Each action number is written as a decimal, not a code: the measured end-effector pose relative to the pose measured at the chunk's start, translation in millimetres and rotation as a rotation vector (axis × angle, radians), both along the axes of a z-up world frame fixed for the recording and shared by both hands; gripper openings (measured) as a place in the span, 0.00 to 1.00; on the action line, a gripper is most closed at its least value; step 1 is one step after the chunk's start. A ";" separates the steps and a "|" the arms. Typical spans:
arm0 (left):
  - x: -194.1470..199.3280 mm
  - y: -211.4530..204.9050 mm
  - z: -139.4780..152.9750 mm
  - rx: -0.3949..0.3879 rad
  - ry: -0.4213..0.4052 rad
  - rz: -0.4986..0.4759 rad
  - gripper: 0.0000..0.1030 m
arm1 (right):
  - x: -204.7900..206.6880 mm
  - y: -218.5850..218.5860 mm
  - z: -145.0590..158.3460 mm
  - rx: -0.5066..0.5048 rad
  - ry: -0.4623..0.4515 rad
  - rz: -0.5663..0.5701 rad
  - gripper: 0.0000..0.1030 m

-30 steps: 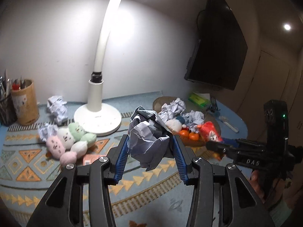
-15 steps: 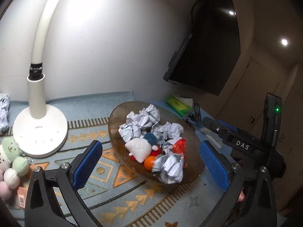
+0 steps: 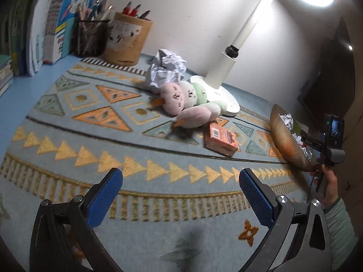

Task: Organize objects
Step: 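Carry both items over the bowl and open both grippers, then grasp the pink-white-green dango plush with the left gripper, then lift the dango plush with the left gripper while the right grasps the pink snack box, then carry the plush and box over the bowl and open both grippers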

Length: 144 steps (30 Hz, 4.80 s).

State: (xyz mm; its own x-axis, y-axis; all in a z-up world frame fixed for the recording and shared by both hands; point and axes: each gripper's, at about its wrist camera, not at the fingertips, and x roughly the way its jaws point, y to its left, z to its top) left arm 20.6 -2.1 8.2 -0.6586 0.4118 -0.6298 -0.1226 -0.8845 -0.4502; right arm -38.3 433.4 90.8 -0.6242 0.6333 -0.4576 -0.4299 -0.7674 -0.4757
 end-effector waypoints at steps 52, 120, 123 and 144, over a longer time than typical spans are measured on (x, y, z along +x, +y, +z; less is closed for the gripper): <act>-134.1 67.7 6.6 -0.031 -0.063 -0.427 0.39 | -0.1 -278.5 -66.9 -0.556 -0.405 0.837 0.62; 22.9 103.2 82.4 0.021 0.198 -0.388 0.44 | 130.0 -135.6 4.3 -0.860 0.001 0.503 0.39; 9.1 150.5 113.8 0.071 0.230 -0.477 0.44 | 145.9 -84.8 49.9 -0.858 0.145 0.440 0.39; -25.1 124.8 86.8 0.102 0.111 -0.338 0.69 | 137.0 10.8 49.7 -0.820 0.187 0.222 0.66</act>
State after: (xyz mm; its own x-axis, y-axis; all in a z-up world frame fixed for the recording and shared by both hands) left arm -4.5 122.7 95.0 -0.5368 0.6748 -0.5064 -0.4530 -0.7369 -0.5017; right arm 98.8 444.3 140.5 -0.8047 0.0032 -0.5937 -0.2451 -0.9126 0.3273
